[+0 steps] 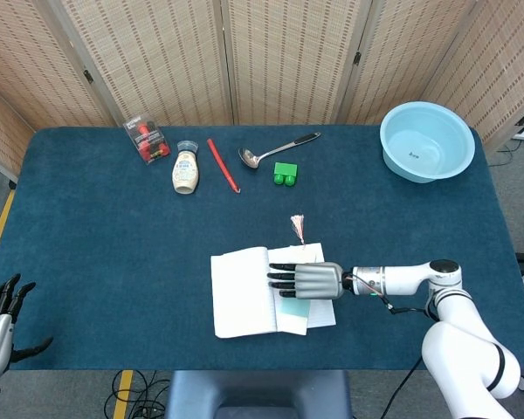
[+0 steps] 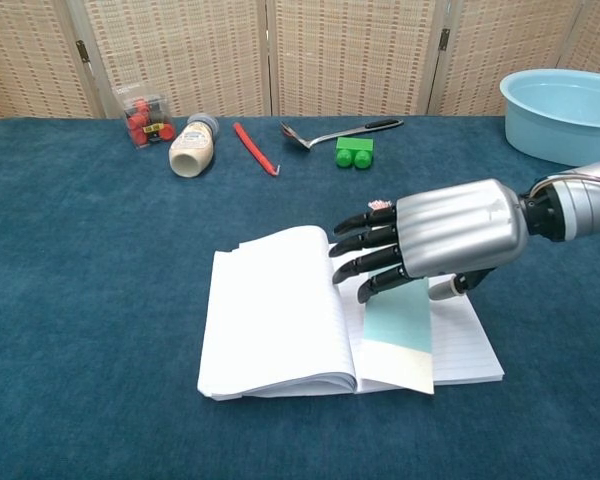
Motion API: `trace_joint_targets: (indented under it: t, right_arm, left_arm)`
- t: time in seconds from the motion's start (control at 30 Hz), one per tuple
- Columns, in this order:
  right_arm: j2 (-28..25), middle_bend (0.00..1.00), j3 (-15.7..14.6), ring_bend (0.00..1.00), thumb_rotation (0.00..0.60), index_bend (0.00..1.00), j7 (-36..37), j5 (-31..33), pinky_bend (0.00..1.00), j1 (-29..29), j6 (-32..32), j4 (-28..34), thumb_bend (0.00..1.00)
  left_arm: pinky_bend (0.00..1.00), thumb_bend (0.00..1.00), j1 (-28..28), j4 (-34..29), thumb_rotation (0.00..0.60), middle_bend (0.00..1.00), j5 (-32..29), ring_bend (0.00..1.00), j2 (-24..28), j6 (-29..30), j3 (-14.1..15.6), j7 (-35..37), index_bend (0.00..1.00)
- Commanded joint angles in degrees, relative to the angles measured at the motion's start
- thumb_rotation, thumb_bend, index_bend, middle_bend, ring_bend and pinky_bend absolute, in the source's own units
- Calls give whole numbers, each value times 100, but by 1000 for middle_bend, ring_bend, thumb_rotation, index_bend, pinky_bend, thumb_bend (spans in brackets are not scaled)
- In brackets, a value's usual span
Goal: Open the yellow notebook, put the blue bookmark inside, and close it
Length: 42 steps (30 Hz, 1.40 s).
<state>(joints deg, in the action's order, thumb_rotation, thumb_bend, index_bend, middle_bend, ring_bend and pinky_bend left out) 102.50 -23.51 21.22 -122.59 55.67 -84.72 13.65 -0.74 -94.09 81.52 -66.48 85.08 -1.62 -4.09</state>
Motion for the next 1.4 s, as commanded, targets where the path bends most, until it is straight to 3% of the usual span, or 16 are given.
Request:
trace_joint_targets:
  t: [0.03, 0.2, 0.53, 0.83, 1.07, 1.4]
  right_arm:
    - [6, 100, -32, 0, 600, 308, -29, 8, 0, 13, 20, -23, 239]
    - [25, 37, -50, 0, 600, 290, -49, 56, 0, 26, 25, -30, 240]
    - [48, 0, -46, 0, 600, 64, -116, 164, 0, 42, 3, -31, 239]
    - [-155, 0, 214, 0, 600, 52, -64, 570, 0, -136, 127, 252, 268]
    - [-690, 0, 533, 0, 600, 149, -137, 1069, 0, -355, 482, 1216, 411]
    - [-1829, 0, 764, 0, 600, 189, -1225, 1837, 0, -520, 2024, 3753, 546]
  left_arm:
    - [145, 66, 2, -5, 600, 37, -2, 43, -2, 0, 3, -4, 152]
    - [145, 65, 16, 2, 600, 37, -22, 43, -1, 5, 4, 6, 152]
    - [145, 65, 10, 7, 600, 37, -10, 44, -3, 7, -3, 29, 152]
    - [145, 65, -10, 5, 600, 37, 5, 43, -3, -11, -8, 22, 152]
    - [145, 66, -28, -18, 600, 37, 43, 43, 8, -23, -3, 62, 151]
    - [145, 66, -53, -38, 600, 37, 113, 43, 4, -36, 16, 92, 152]
